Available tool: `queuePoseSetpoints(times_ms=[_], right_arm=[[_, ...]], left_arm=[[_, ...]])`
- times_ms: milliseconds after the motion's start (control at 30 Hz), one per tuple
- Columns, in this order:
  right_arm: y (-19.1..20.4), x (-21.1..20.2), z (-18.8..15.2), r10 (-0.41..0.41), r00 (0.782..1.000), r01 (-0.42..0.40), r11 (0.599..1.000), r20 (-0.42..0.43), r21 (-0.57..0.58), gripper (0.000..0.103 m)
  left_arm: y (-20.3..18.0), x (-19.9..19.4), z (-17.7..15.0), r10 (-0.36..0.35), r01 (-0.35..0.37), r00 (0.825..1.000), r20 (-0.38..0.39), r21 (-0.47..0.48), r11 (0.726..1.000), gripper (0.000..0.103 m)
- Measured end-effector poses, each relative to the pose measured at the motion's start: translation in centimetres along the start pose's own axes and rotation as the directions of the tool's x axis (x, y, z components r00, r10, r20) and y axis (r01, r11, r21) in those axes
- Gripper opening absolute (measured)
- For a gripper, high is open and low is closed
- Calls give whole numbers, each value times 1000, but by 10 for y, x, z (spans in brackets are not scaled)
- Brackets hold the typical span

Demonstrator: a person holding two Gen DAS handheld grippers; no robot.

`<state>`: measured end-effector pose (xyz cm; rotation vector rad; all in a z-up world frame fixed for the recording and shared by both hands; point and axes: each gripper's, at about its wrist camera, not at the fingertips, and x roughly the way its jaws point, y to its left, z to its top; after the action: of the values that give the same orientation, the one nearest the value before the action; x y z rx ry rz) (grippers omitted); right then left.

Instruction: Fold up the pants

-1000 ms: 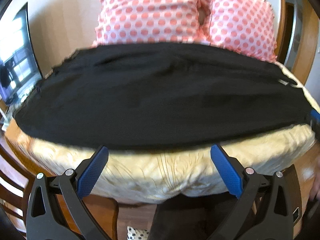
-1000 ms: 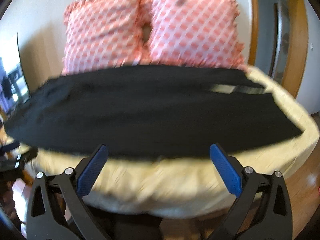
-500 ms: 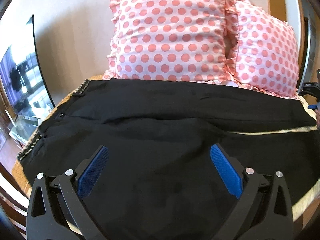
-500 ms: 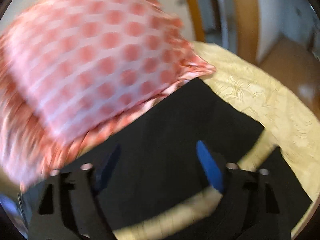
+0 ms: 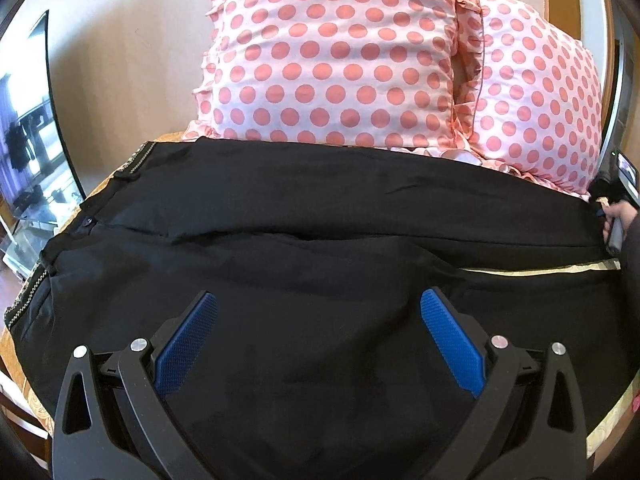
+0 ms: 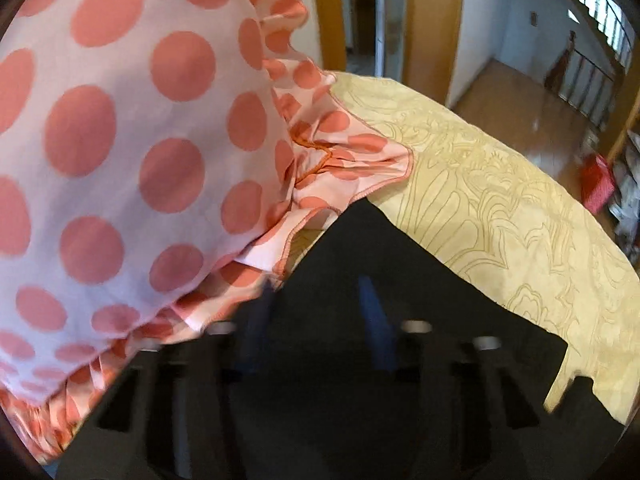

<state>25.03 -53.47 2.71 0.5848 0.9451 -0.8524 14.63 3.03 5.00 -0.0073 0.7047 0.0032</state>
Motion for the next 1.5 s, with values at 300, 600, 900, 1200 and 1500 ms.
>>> queuePoseSetpoints(times_ms=[300,600,900,1200,1500], right_arm=[[-70,-102,-40,380,915,-386,922,138,16,2],[-190,-208,-176,555,818,-571,817,150,88,2],[-209,-165,-204,615,788,-589,744,21,314,47],[-207,-157,-188,593,799,-596,760,99,260,2],[-228,-186,-168,585,783,-620,761,210,191,2]], left_arm=[[16,-28,-8,16,-15,999,30,-36,999,102],[46,-54,-17,58,-54,997,52,-89,995,102],[71,-52,13,-5,15,995,98,-108,994,102],[93,11,77,-129,136,990,49,-214,967,102],[78,141,143,-100,38,971,-216,-277,960,95]])
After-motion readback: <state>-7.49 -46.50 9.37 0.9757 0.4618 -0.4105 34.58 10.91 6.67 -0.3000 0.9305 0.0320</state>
